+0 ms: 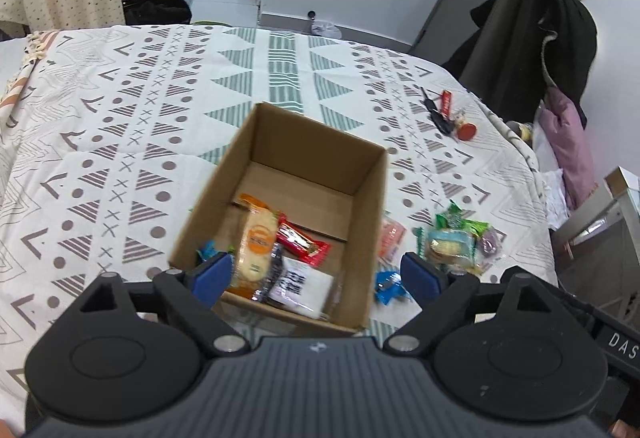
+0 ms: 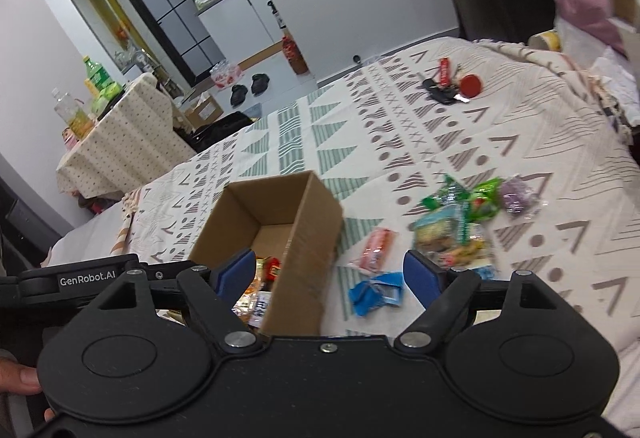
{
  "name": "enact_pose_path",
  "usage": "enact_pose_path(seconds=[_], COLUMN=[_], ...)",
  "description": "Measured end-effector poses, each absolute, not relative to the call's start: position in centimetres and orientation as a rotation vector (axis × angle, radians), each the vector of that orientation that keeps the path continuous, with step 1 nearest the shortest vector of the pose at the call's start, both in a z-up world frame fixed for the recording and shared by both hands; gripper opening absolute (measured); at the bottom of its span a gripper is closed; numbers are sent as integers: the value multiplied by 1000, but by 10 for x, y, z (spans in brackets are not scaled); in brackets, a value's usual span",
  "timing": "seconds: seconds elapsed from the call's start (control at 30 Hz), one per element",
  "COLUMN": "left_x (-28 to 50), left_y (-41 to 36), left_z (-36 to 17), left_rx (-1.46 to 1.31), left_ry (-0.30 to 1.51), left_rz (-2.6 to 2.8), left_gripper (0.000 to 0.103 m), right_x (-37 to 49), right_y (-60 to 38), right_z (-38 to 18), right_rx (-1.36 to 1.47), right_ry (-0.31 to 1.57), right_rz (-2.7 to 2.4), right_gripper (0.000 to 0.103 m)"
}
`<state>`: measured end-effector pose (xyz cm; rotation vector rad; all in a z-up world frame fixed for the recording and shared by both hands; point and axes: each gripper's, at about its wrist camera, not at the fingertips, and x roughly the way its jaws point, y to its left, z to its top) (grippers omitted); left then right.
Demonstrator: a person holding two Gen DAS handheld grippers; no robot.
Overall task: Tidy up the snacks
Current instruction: 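Move both tools back over the remaining snacks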
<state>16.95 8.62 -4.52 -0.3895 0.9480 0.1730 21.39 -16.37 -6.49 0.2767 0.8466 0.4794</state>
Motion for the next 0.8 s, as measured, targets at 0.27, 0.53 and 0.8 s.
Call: enact_pose_path(seconds=[0.27, 0.53, 0.8], left_x=[167, 167, 170], left_y=[52, 20, -5], left_z=[-41, -43, -48], left_rx=[-370, -353, -342], left_ry=[944, 950, 959], left_rz=[139, 119, 111], left_gripper=[91, 91, 91], right_x=[206, 201, 202], right_y=[-205, -242, -269], right_z=[-65, -72, -83], right_rx=[288, 310, 317], right_ry=[828, 833, 855], right_rz=[447, 421, 407], right_gripper=[83, 85, 86])
